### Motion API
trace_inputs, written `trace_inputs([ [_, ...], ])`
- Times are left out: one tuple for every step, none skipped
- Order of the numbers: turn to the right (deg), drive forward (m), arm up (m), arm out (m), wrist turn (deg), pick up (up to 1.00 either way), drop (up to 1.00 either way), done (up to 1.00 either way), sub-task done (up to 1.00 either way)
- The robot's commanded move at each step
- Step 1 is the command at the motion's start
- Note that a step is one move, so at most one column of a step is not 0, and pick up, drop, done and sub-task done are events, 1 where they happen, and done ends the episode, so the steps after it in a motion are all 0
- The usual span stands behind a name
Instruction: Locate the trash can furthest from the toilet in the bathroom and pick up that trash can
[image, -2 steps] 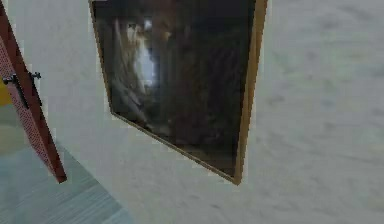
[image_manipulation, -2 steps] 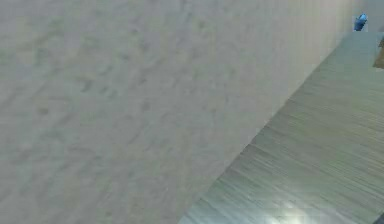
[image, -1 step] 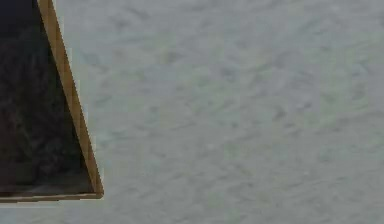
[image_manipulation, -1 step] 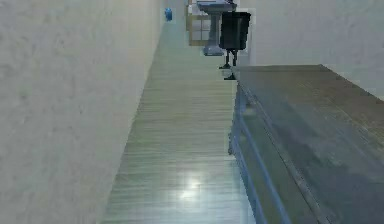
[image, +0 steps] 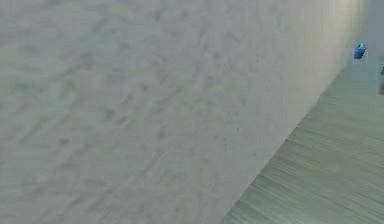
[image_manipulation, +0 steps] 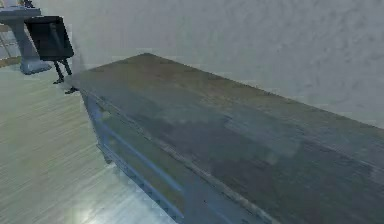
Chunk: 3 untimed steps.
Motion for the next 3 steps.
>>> trace_inputs([
  [39.0,0.0,0.0,0.0,0.0,0.0,0.0,0.0,0.0],
  [0.0,1.0,0.0,0.0,0.0,0.0,0.0,0.0,0.0],
  [0.0,1.0,0.0,0.0,0.0,0.0,0.0,0.0,0.0],
])
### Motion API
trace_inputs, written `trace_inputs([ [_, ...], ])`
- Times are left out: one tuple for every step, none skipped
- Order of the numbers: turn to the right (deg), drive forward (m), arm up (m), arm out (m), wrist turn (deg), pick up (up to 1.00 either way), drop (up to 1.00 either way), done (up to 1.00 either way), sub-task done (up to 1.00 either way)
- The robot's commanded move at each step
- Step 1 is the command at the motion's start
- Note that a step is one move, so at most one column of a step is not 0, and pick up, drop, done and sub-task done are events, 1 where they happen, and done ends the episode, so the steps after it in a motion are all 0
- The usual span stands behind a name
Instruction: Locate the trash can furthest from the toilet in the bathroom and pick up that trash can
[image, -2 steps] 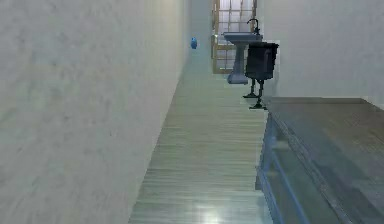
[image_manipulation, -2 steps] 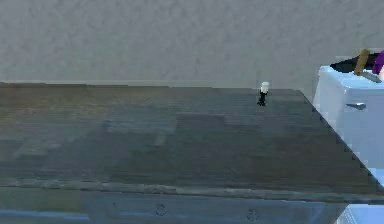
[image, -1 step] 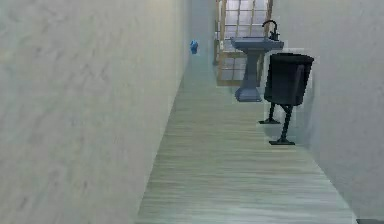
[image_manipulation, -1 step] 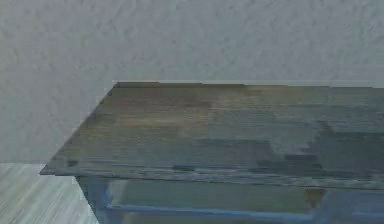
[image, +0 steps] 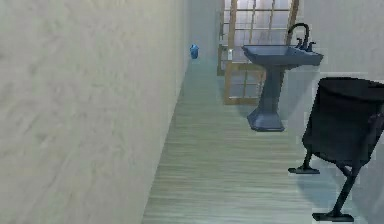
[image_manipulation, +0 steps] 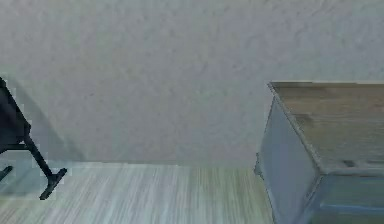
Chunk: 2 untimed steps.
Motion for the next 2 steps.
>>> trace_inputs([
  [0.0,1.0,0.0,0.0,0.0,0.0,0.0,0.0,0.0],
  [0.0,1.0,0.0,0.0,0.0,0.0,0.0,0.0,0.0],
])
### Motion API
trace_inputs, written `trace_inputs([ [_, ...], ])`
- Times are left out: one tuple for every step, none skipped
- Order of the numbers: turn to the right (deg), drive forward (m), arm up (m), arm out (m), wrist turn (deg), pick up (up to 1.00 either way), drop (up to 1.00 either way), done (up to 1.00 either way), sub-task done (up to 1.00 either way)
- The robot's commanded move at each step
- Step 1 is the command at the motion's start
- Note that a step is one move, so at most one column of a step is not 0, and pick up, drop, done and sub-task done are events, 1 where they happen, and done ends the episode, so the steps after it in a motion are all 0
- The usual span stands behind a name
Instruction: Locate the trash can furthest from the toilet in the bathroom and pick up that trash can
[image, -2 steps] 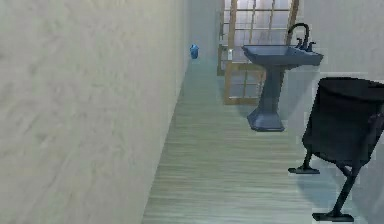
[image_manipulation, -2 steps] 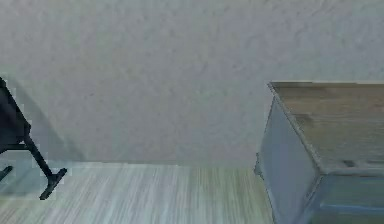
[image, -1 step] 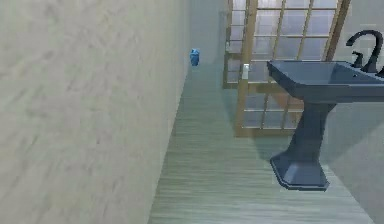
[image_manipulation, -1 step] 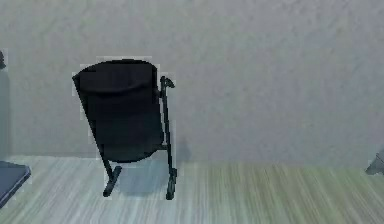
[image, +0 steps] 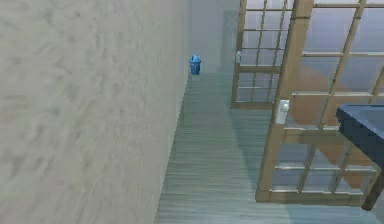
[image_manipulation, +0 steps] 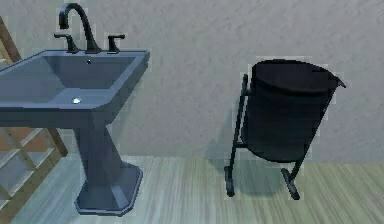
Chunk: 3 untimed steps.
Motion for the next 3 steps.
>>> trace_inputs([
  [3.0,0.0,0.0,0.0,0.0,0.0,0.0,0.0,0.0],
  [0.0,1.0,0.0,0.0,0.0,0.0,0.0,0.0,0.0],
  [3.0,0.0,0.0,0.0,0.0,0.0,0.0,0.0,0.0],
])
